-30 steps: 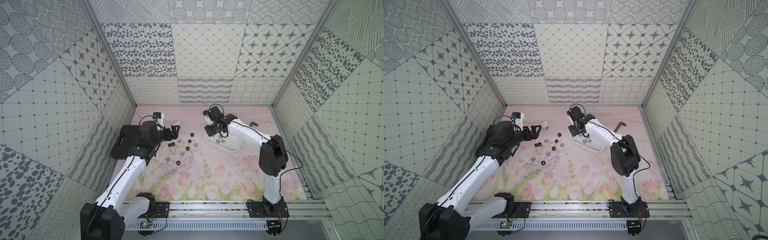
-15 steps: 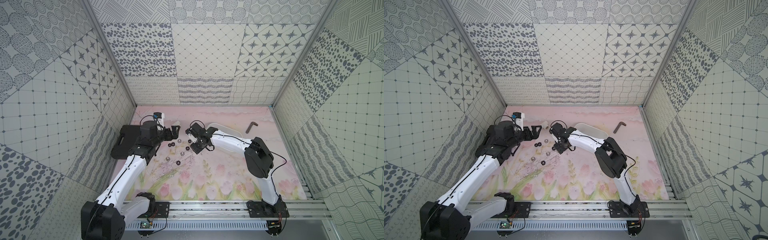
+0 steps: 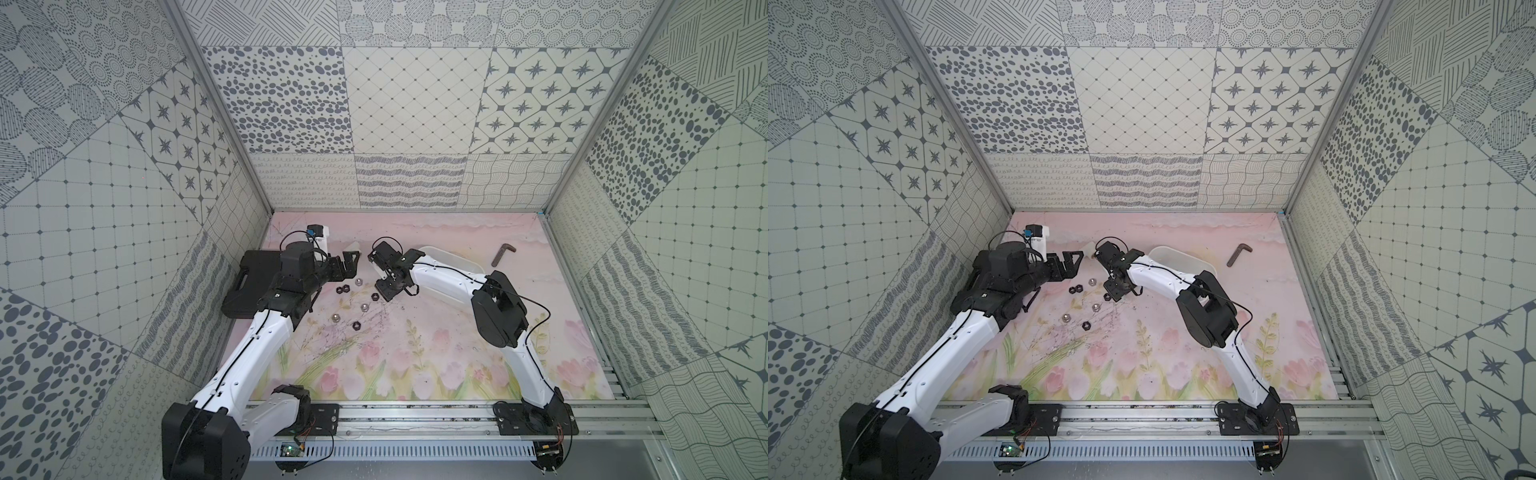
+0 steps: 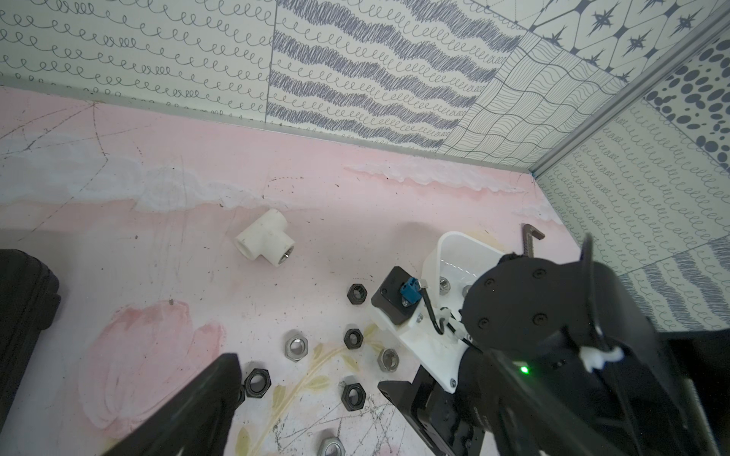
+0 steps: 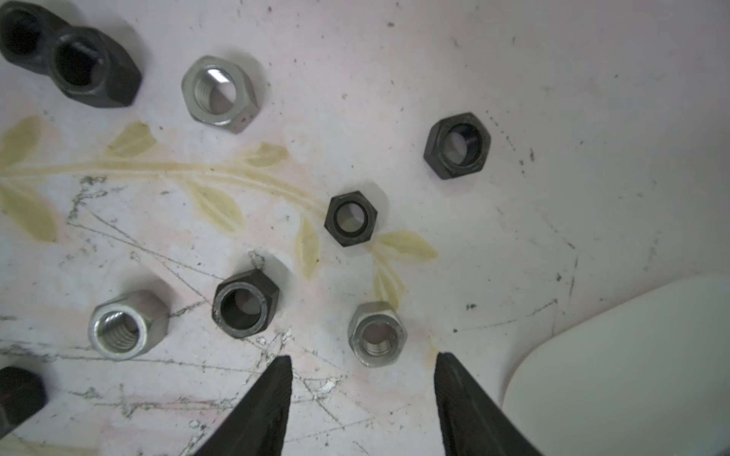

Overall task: Put the nuts on the desktop into the storage box
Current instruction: Pick up the nut from the center of the board.

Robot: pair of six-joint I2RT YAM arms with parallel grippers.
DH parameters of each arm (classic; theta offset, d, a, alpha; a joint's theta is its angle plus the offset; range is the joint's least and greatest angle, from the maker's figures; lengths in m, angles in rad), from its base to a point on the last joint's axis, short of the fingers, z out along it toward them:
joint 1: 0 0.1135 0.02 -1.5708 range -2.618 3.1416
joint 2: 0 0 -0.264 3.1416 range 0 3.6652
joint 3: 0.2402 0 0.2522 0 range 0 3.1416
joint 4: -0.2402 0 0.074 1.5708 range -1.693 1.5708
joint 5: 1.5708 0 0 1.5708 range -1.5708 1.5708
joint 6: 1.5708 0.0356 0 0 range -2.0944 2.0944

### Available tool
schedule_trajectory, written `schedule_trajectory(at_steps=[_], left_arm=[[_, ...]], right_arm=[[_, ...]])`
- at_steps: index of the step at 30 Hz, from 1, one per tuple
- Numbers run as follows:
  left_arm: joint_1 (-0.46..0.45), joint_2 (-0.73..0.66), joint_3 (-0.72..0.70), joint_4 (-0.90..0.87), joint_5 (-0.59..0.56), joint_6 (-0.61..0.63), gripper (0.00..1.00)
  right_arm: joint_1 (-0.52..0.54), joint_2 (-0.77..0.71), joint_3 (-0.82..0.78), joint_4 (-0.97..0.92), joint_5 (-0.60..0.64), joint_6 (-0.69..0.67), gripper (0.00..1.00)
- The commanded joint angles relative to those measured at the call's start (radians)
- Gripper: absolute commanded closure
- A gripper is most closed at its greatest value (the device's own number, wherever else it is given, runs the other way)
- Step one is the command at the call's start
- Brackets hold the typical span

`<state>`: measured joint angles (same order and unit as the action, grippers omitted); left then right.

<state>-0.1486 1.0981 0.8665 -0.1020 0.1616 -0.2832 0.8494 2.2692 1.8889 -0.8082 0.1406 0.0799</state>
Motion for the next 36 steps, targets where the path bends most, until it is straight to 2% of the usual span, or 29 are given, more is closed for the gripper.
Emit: schedule_trajectory(at_steps=[1, 15, 22, 30, 36], left_arm=[[0.000, -0.009, 0.001, -0.002, -0.004, 0.019, 0.01], [0.000, -0.011, 0.000, -0.004, -0.009, 0.021, 0.01], [-0.001, -0.015, 0.000, -0.009, -0.016, 0.022, 0.01], [0.000, -0.015, 0.003, -0.009, -0.019, 0.024, 0.01], [0.000, -0.013, 0.006, -0.008, -0.017, 0.026, 0.01]], right_arm=[[-0.010, 0.036, 0.034, -0.015, 0.012, 0.013, 0.38], [-0.032, 0.093, 0.093, -0.052, -0.043, 0.015, 0.40], [-0.033, 0.102, 0.095, -0.057, -0.075, 0.012, 0.47], [-0.033, 0.102, 0.101, -0.066, -0.095, 0.003, 0.76], [-0.033, 0.061, 0.100, -0.061, -0.101, -0.009, 0.83]])
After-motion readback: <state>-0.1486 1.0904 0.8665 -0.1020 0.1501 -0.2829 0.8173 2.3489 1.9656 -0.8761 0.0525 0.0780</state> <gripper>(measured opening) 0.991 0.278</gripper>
